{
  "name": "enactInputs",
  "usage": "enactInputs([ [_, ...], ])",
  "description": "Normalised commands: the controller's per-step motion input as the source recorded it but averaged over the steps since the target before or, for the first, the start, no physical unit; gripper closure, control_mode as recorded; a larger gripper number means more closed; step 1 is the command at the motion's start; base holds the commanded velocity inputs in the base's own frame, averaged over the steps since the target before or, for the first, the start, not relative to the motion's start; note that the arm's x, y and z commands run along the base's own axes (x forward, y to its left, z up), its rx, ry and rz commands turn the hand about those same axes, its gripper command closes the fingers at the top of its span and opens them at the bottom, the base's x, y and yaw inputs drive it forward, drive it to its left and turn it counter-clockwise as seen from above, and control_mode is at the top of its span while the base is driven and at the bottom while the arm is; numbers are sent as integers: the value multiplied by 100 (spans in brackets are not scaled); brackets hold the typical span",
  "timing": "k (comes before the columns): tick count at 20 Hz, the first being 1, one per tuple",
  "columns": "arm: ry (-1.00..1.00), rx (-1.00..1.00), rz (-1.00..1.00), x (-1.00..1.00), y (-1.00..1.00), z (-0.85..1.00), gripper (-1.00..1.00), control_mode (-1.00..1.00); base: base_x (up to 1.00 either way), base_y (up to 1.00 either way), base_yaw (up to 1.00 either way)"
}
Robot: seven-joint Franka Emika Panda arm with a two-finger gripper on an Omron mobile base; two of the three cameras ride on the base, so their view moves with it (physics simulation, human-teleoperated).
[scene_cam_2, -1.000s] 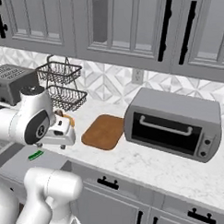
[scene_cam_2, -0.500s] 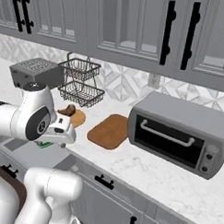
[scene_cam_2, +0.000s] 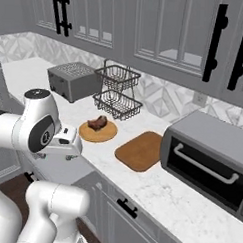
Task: Pick up the knife from the drawer and place it on the cutting board. Then place the meat from the plate to the cutting board.
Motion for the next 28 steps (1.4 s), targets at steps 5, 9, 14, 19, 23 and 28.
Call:
enactInputs([
  [5, 0, 0, 0, 0, 0, 0, -100, 100, 27, -2, 32],
  [9, 0, 0, 0, 0, 0, 0, -100, 100, 50, 0, 25],
  [14, 0, 0, 0, 0, 0, 0, -100, 100, 50, 0, 22],
  [19, 0, 0, 2, -4, 0, -1, -100, -100, -1, 0, 15],
  [23, 0, -2, 6, -13, 19, -22, -100, -100, 0, 0, 0],
  [28, -1, 0, -11, 17, 77, -52, -100, -100, 0, 0, 0],
])
